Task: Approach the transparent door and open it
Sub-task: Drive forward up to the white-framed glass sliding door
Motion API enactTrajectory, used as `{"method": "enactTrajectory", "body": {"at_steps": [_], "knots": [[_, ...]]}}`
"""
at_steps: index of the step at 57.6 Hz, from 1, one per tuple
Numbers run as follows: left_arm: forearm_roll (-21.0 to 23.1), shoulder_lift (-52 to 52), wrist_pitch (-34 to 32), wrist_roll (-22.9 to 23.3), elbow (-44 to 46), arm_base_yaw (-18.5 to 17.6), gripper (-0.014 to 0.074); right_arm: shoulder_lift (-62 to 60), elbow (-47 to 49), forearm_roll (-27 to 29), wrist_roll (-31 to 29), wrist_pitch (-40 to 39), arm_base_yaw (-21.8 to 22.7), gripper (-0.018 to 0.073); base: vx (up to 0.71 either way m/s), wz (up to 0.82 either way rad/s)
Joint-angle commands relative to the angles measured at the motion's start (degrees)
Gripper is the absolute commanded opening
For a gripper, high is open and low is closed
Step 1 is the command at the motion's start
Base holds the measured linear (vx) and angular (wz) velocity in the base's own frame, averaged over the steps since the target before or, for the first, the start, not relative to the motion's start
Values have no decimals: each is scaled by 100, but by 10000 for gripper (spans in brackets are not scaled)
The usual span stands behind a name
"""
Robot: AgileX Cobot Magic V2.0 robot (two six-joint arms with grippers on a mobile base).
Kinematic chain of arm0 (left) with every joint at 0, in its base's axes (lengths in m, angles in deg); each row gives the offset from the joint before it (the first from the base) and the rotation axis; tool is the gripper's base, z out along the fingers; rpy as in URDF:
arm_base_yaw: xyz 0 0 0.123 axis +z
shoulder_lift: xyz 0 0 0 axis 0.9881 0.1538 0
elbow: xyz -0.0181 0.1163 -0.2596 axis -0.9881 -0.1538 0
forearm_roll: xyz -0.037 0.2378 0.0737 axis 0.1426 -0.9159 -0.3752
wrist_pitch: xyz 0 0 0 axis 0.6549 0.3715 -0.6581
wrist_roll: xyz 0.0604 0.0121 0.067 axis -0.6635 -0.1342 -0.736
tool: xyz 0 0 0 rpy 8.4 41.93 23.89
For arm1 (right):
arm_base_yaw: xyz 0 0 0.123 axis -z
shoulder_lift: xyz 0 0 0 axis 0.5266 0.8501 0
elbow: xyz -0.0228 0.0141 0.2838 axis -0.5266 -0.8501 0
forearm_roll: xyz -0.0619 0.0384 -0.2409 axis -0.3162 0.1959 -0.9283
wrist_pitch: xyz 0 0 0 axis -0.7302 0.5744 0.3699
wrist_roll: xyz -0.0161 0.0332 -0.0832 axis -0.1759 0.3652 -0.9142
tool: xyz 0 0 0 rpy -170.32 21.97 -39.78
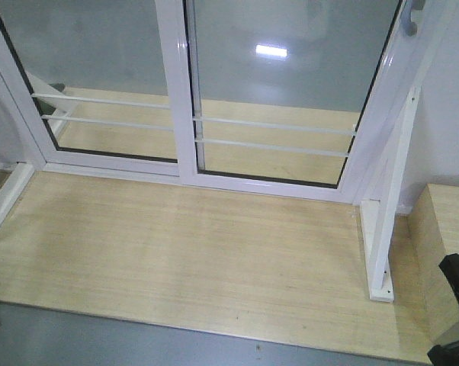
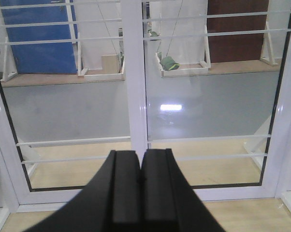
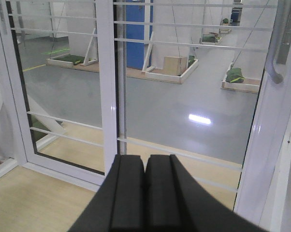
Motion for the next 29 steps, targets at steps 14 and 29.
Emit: {"method": "enactTrajectory", "body": {"at_steps": [14,29], "knots": [[21,-74,-481,31,-161,1,-6,-82,-83,-33,-39,-459,32,0,46,-12],[21,-74,-481,31,-161,1,-6,-82,-83,-33,-39,-459,32,0,43,-19]]}}
